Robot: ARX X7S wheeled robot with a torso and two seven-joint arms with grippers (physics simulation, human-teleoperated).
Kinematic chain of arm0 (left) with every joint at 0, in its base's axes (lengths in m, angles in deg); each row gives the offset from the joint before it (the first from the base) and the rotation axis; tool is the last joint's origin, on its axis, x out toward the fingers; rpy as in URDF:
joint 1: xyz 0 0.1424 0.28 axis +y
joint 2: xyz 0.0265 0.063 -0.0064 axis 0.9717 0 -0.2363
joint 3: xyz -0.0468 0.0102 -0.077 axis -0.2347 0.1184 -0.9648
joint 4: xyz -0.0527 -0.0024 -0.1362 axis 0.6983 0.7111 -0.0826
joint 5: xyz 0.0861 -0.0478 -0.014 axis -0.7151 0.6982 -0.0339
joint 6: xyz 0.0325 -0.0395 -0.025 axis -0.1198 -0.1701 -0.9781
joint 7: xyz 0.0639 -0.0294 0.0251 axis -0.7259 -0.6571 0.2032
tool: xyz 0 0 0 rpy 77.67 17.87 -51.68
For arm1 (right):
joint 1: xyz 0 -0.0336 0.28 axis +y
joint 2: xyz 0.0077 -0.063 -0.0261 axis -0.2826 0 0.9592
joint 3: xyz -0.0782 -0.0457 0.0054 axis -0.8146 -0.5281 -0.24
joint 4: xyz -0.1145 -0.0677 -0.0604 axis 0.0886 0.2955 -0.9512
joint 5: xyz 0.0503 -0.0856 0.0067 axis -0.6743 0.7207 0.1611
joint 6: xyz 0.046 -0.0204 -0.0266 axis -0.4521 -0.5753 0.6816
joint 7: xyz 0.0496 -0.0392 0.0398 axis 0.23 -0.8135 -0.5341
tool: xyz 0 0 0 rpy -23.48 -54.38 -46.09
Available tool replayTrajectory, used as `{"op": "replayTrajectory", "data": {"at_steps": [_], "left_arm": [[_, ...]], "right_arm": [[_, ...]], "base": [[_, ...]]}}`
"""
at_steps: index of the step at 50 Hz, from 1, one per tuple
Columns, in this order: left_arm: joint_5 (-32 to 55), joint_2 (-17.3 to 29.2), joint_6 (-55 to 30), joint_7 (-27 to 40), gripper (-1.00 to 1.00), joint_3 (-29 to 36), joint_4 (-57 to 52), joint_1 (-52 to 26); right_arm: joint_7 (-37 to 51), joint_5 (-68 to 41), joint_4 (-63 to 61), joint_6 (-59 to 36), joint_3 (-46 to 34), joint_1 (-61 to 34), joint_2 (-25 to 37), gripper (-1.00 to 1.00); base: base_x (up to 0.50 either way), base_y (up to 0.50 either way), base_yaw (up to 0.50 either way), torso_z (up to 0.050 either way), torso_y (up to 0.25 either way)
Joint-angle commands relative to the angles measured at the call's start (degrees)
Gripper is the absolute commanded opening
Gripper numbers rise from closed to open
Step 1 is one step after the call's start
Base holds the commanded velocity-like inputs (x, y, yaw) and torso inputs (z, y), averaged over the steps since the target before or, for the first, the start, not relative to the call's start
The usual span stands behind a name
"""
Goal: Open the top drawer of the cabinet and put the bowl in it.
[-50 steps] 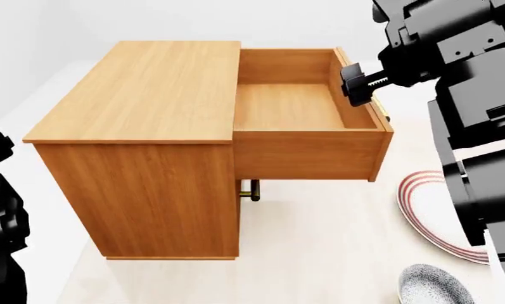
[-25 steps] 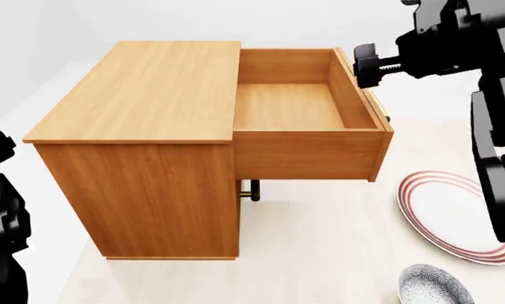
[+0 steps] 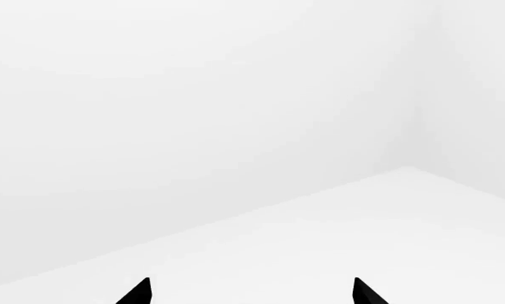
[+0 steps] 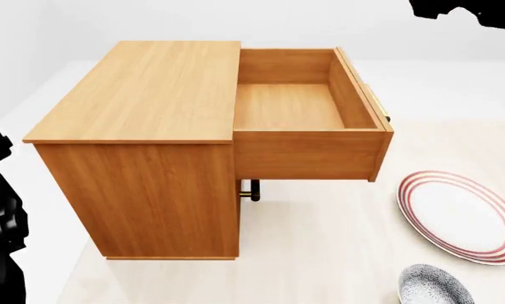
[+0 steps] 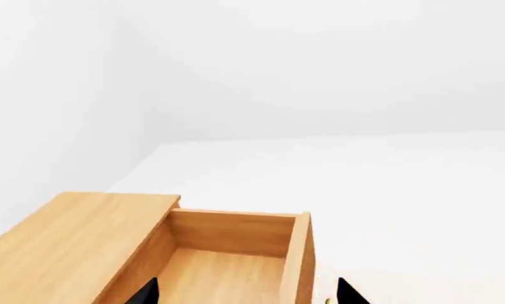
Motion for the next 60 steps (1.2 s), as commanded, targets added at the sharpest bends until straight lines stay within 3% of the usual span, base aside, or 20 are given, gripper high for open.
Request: {"op": "replayTrajectory", "data": {"at_steps": [1,6,12,18,24,36,60], "left_arm": [[0.03,0.09,0.08,0.09,1.00,-0.03,0.00,-0.03],[0.01,0.03,0.16,0.13,1.00,-0.02,0.00,0.00],[-0.02,-0.02,0.12,0.16,1.00,0.03,0.00,0.02],[-0.03,-0.15,0.01,0.13,1.00,0.17,0.00,-0.29],[-0.06,-0.23,0.00,0.23,1.00,0.31,0.00,-0.19],[0.00,-0.13,0.10,0.23,1.00,0.40,0.00,0.02],[-0.10,-0.17,0.10,0.35,1.00,0.66,0.00,0.03]], "right_arm": [[20.64,-25.92,-16.27,-7.97,-1.20,9.07,15.67,1.00],[39.47,-52.07,-16.57,-7.60,-3.36,15.13,24.78,1.00],[49.75,-67.98,-16.96,-5.96,-3.51,21.26,31.84,1.00],[48.86,-74.38,-18.64,-5.55,-3.42,28.93,35.86,1.00],[46.36,-73.06,-17.79,-4.92,-4.07,36.03,37.99,1.00],[34.29,-57.23,-21.19,-2.64,-9.29,47.14,37.08,1.00],[25.99,-42.64,-18.54,3.94,-17.46,53.00,35.02,1.00]], "base": [[0.00,0.00,0.00,0.000,0.000],[0.00,0.00,0.00,0.000,0.000],[0.00,0.00,0.00,0.000,0.000],[0.00,0.00,0.00,0.000,0.000],[0.00,0.00,0.00,0.000,0.000],[0.00,0.00,0.00,0.000,0.000],[0.00,0.00,0.00,0.000,0.000]]}}
